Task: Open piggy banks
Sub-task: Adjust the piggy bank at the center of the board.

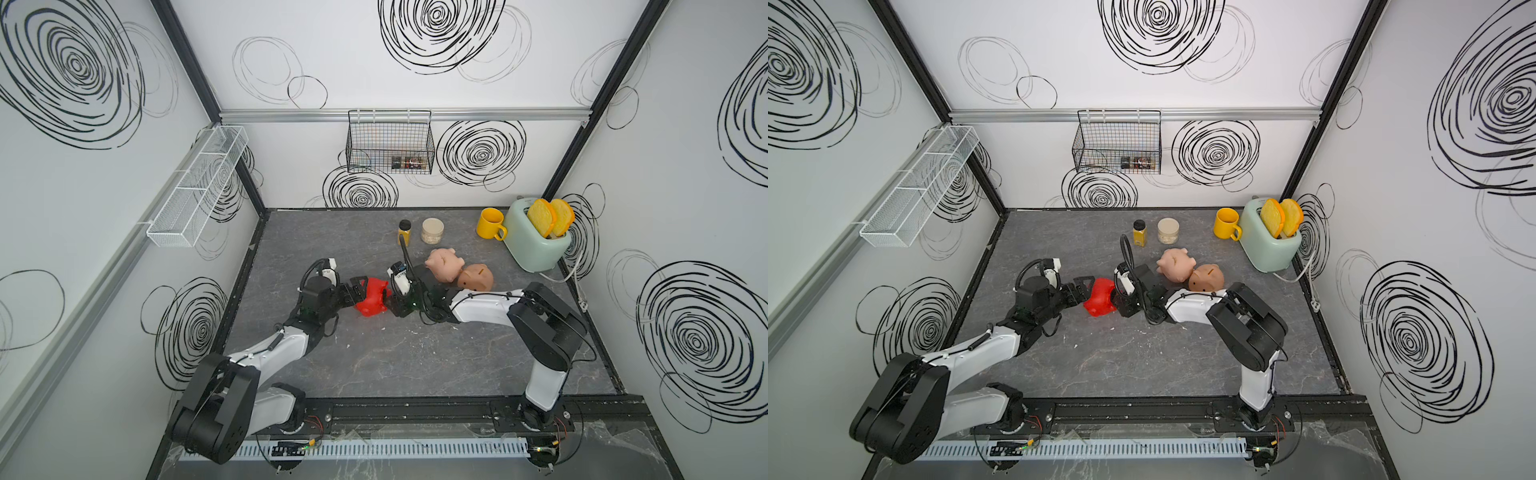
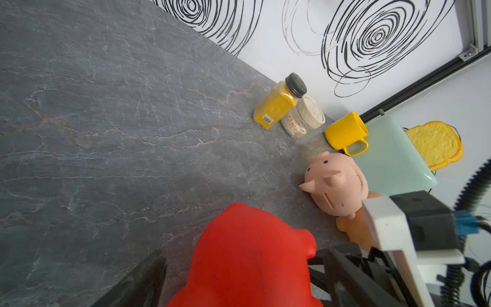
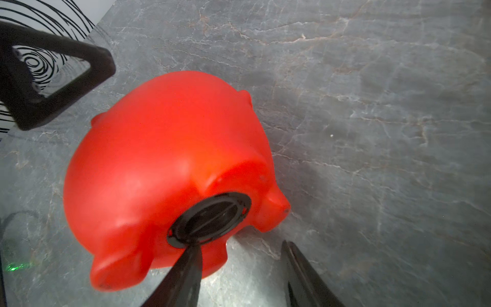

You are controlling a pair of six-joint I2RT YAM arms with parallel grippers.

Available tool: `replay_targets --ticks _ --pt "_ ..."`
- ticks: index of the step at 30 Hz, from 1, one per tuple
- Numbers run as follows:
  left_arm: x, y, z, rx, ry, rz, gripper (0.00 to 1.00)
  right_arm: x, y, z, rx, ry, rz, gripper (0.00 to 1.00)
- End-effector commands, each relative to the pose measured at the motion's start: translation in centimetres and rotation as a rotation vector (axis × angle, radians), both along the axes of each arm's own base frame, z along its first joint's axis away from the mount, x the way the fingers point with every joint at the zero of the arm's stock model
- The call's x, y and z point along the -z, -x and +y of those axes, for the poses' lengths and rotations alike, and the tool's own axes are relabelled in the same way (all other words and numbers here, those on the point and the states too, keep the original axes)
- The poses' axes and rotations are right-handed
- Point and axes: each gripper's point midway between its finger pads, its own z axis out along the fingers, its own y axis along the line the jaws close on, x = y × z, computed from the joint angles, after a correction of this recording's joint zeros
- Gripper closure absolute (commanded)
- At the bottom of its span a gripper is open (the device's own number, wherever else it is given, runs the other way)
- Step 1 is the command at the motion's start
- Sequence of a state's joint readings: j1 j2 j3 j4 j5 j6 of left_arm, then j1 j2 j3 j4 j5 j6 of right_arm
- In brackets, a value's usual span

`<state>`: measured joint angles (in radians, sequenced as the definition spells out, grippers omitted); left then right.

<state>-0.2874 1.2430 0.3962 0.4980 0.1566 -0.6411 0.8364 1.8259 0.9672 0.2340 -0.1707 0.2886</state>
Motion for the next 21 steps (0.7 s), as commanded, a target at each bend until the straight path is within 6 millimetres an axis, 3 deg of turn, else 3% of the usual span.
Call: replay_targets --ticks 1,21 --pt "-0.4 -0.2 -0.1 0.020 -0.003 -0.048 0.04 0.0 0.4 0.8 -0.022 -0.034 0.012 0.46" --pt "1.2 -0.7 -1.8 0.136 0.016 -0.003 0.04 -1.1 -0.8 -1.2 0.087 -0.053 -0.040 0.48"
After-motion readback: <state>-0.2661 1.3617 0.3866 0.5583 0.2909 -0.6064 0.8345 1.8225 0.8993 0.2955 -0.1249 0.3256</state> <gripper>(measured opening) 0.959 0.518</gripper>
